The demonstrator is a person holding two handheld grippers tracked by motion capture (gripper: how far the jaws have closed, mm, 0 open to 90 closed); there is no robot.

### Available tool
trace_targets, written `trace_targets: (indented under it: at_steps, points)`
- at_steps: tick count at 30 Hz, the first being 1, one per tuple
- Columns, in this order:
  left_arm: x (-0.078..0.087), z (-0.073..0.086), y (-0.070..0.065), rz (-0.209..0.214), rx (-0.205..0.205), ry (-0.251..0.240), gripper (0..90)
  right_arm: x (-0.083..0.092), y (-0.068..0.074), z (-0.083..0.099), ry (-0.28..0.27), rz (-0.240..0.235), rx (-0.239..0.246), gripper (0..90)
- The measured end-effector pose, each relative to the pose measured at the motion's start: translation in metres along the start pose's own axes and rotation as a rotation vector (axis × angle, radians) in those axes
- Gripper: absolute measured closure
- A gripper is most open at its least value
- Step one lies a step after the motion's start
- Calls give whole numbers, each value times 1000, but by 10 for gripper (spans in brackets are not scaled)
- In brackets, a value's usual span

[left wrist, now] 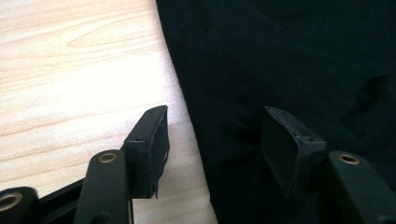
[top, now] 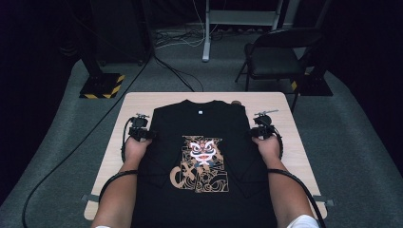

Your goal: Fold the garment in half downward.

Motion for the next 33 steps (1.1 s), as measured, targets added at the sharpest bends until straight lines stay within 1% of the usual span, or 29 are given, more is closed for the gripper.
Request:
trace_targets:
  at_steps: [2, 4, 9, 12, 15, 19, 23, 27, 30, 33]
  points:
    - [0, 0, -1, 3, -2, -1, 442, -2, 1, 0, 5, 8, 9, 631]
    - [0, 0, -2, 4, -5, -2, 461, -5, 2, 0, 16, 14, 9, 632]
    - [1, 0, -2, 10, -13, -9, 487, -8, 4, 1, 26, 13, 17, 638]
    - [1, 0, -3, 13, -20, -12, 496, -8, 5, 1, 33, 11, 20, 668]
    - [1, -1, -5, 24, -27, -18, 542, -9, 7, 1, 34, 9, 30, 713]
    - [1, -1, -6, 36, -36, -18, 598, -8, 9, 2, 44, 1, 29, 757]
    - [1, -2, -9, 69, -45, -24, 686, -8, 10, 3, 51, -12, 30, 811]
    - [1, -3, -10, 102, -36, -27, 771, -8, 11, 3, 65, -25, 39, 844]
    - [1, -3, -11, 106, -39, -25, 803, -7, 12, 3, 70, -32, 50, 850]
    - [2, -4, -13, 95, -58, -22, 815, -5, 13, 3, 64, -41, 62, 853]
Point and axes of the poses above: each handheld gripper's, and its own axes: x roughly backward along the jaws, z roughly out of its underside, y roughly to its left, the point moved 7 cm from there along -x, roughly forward along the jaws, and after that the axes turned 13 degrees about -x, right-handed, at the moved point
